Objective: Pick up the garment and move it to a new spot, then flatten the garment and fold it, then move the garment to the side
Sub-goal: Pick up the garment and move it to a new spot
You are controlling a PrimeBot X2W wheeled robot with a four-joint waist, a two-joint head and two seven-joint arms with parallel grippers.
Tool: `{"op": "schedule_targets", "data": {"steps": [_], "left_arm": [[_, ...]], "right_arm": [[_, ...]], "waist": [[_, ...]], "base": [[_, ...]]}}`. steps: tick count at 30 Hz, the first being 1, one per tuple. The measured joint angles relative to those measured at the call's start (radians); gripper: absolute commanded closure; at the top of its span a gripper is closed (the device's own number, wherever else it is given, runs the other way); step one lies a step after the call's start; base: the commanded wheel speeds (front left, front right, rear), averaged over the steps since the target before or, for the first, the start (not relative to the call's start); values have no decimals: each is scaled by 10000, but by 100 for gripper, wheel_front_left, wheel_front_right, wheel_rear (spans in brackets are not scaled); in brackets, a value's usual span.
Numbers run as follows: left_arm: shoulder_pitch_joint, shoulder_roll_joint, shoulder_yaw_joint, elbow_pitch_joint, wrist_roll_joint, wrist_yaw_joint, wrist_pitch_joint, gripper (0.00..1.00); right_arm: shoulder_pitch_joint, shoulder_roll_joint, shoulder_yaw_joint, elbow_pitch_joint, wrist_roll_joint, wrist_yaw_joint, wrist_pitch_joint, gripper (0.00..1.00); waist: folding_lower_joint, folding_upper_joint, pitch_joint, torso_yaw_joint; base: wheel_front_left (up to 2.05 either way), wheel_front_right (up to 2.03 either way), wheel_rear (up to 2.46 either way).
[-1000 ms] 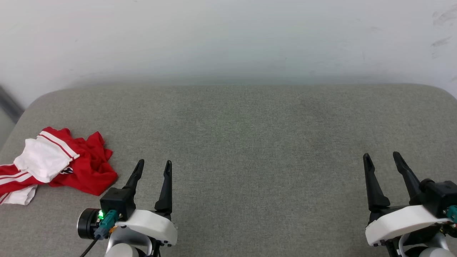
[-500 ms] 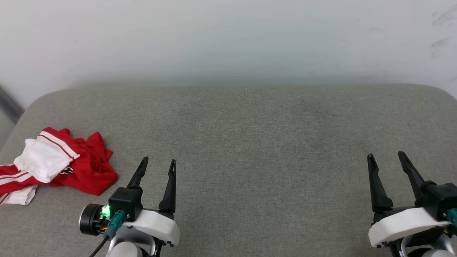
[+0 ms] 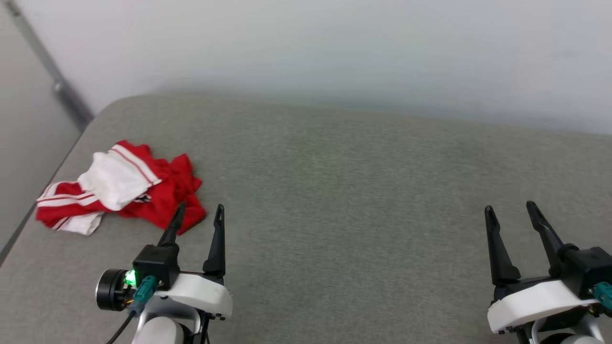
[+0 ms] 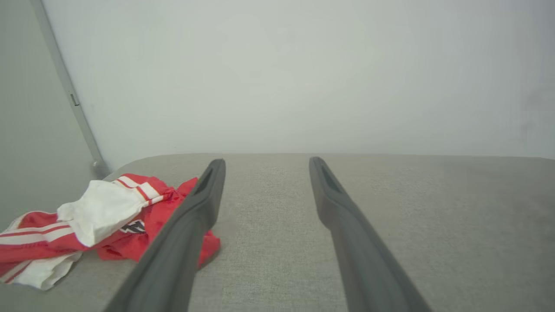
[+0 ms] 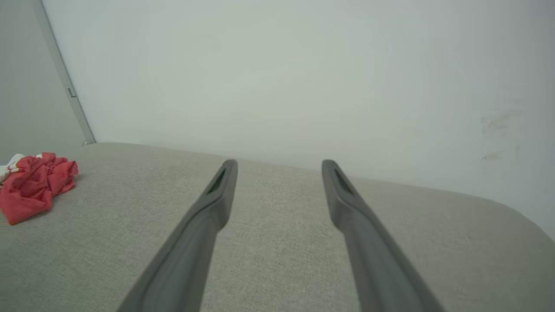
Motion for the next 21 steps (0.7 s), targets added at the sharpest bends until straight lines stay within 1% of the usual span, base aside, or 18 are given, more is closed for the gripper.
{"op": "schedule_targets", "data": {"steps": [6,8,15,21], "left_arm": [[20,-8,299,-17,-119,94,0,0],[25,-15,405,-21,-255,88,0,0],[103,-8,594,-19,-228,96,0,0],[130,29,709,-15,-165,73,0,0]], "right_arm": [[-24,2,207,-6,121,0,2,0],[-57,2,274,-2,192,0,-12,0],[-237,2,537,21,255,0,-44,0],[-366,4,740,36,267,0,-48,0]], "waist": [[0,0,63,957],[0,0,79,1303],[0,0,134,2449],[0,0,198,3190]], "base": [[0,0,0],[0,0,0],[0,0,0],[0,0,0]]}}
